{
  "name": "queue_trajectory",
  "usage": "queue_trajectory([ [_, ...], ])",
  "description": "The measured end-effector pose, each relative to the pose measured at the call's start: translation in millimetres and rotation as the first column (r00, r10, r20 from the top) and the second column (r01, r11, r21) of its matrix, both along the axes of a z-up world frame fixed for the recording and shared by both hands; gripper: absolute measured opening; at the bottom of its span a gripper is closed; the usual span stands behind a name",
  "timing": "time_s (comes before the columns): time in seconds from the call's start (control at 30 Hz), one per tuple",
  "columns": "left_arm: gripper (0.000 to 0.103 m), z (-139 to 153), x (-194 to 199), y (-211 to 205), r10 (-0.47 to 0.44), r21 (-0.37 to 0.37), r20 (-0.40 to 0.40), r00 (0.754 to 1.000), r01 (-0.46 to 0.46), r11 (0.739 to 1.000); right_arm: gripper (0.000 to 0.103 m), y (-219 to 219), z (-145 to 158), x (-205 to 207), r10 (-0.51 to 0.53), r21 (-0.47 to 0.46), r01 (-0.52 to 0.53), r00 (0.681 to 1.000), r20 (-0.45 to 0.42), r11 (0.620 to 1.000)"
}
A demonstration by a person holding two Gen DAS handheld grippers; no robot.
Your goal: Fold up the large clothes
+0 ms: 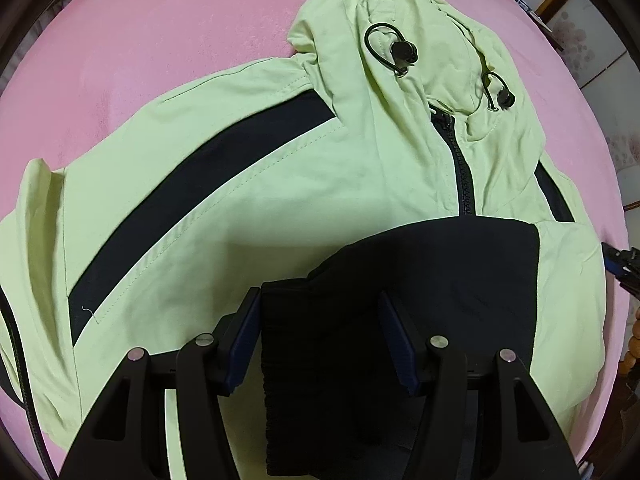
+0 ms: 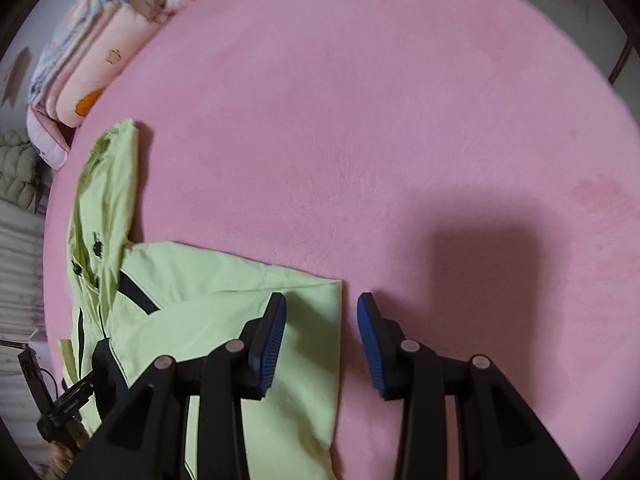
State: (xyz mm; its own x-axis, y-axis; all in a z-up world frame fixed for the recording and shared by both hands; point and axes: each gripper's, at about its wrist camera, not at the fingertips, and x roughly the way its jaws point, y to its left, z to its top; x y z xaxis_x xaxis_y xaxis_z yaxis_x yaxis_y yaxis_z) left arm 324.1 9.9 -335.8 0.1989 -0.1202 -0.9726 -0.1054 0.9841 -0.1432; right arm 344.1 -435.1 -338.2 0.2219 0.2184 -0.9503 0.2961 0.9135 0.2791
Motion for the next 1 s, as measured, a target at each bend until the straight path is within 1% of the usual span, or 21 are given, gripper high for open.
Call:
queue_trajectory([
  [0.03, 0.056, 0.3, -0.2, 0.0, 0.0, -0.001, 0.002, 1.0, 0.0, 1.0, 0.037, 1.6, -3.4, -1.7, 0.002, 0.001, -0.002, 1.0, -0.01, 1.0],
  [0.07, 0.053, 0.3, -0.3, 0.1, -0.001, 0.001, 0.005, 1.0, 0.001, 1.0, 0.037, 2.4, -5.4, -1.0, 0.005, 0.008, -0.005, 1.0, -0.013, 1.0],
  [0.1, 0.043, 0.6, -0.5, 0.0, -0.002, 0.011, 0.009, 1.0, 0.002, 1.0, 0.037, 4.1, -7.0, -1.9, 0.009, 0.02, -0.008, 1.0, -0.011, 1.0],
  [0.17, 0.036, -2.4, 0.1, -3.3, -0.012, 0.043, 0.016, 1.0, 0.011, 0.999, 0.037, 7.9, -6.6, -4.6, 0.019, 0.036, -0.019, 1.0, 0.008, 0.999],
  [0.2, 0.034, -1.8, 0.1, -3.7, -0.012, 0.054, 0.021, 1.0, 0.011, 0.998, 0.034, 11.2, -5.8, -6.2, 0.034, 0.048, -0.035, 0.999, 0.023, 0.998],
  [0.23, 0.033, -0.8, 0.3, -4.3, -0.013, 0.061, 0.024, 1.0, 0.011, 0.998, 0.024, 15.3, -4.0, -6.7, 0.06, 0.027, -0.061, 0.997, 0.039, 0.998],
  [0.27, 0.032, 1.6, 0.4, -6.3, -0.016, 0.077, 0.032, 0.999, 0.013, 0.997, 0.003, 19.4, -1.7, -6.4, 0.089, -0.016, -0.089, 0.995, 0.048, 0.996],
  [0.4, 0.031, 4.6, -1.7, -17.4, -0.035, 0.143, 0.066, 0.997, 0.025, 0.989, 0.002, 40.2, 19.7, -7.8, 0.223, -0.22, -0.191, 0.967, 0.128, 0.956],
  [0.47, 0.031, 0.8, -4.7, -22.4, -0.047, 0.178, 0.074, 0.996, 0.034, 0.983, 0.002, 55.8, 25.6, -10.7, 0.317, -0.361, -0.246, 0.936, 0.153, 0.899],
  [0.5, 0.031, -0.7, -5.5, -24.6, -0.052, 0.19, 0.078, 0.996, 0.036, 0.981, 0.002, 60.5, 21.1, -12.1, 0.357, -0.413, -0.272, 0.923, 0.144, 0.869],
  [0.53, 0.032, -1.9, -6.2, -27.5, -0.062, 0.205, 0.084, 0.995, 0.043, 0.978, 0.002, 61.2, 10.7, -12.4, 0.39, -0.453, -0.303, 0.914, 0.109, 0.838],
  [0.6, 0.033, -5.4, -1.0, -38.2, -0.07, 0.22, 0.093, 0.993, 0.048, 0.974, 0.003, 63.9, -7.7, -13.7, 0.416, -0.491, -0.337, 0.907, 0.057, 0.803],
  [0.63, 0.033, -4.8, -0.7, -40.4, -0.068, 0.221, 0.097, 0.993, 0.045, 0.974, 0.003, 65.4, -8.0, -13.5, 0.418, -0.502, -0.336, 0.907, 0.057, 0.797],
  [0.73, 0.037, 6.3, -5.0, -37.3, -0.048, 0.206, 0.097, 0.994, 0.027, 0.978, 0.006, 70.2, 3.6, -15.3, 0.394, -0.536, -0.313, 0.918, 0.041, 0.784],
  [0.77, 0.038, 15.1, -9.2, -38.0, -0.037, 0.199, 0.114, 0.993, 0.013, 0.98, 0.006, 73.8, 9.7, -16.0, 0.389, -0.551, -0.304, 0.92, 0.041, 0.777],
  [0.8, 0.043, 22.3, -10.1, -35.4, -0.032, 0.199, 0.127, 0.991, 0.006, 0.98, 0.007, 76.7, 17.2, -19.0, 0.387, -0.567, -0.294, 0.921, 0.048, 0.77],
  [0.83, 0.047, 32.8, -13.9, -36.5, -0.025, 0.203, 0.151, 0.988, -0.006, 0.979, 0.007, 79.4, 28.6, -26.4, 0.385, -0.575, -0.279, 0.92, 0.068, 0.769],
  [0.87, 0.057, 48.3, -20.7, -40.1, -0.016, 0.203, 0.196, 0.98, -0.024, 0.979, 0.008, 83.2, 36.9, -32.3, 0.383, -0.57, -0.266, 0.919, 0.093, 0.777],
  [0.9, 0.062, 57.7, -26.2, -43.8, -0.011, 0.198, 0.226, 0.974, -0.035, 0.98, 0.011, 88.6, 46.4, -39.6, 0.378, -0.557, -0.252, 0.918, 0.122, 0.791],
  [0.97, 0.062, 76.7, -39.7, -54.4, -0.005, 0.159, 0.29, 0.957, -0.043, 0.986, 0.019, 102.2, 65.8, -56.0, 0.362, -0.494, -0.234, 0.914, 0.182, 0.837],
  [1.0, 0.062, 79.1, -42.0, -59.2, -0.003, 0.144, 0.298, 0.954, -0.041, 0.989, 0.021, 111.6, 72.2, -62.5, 0.358, -0.45, -0.236, 0.91, 0.208, 0.861],
])
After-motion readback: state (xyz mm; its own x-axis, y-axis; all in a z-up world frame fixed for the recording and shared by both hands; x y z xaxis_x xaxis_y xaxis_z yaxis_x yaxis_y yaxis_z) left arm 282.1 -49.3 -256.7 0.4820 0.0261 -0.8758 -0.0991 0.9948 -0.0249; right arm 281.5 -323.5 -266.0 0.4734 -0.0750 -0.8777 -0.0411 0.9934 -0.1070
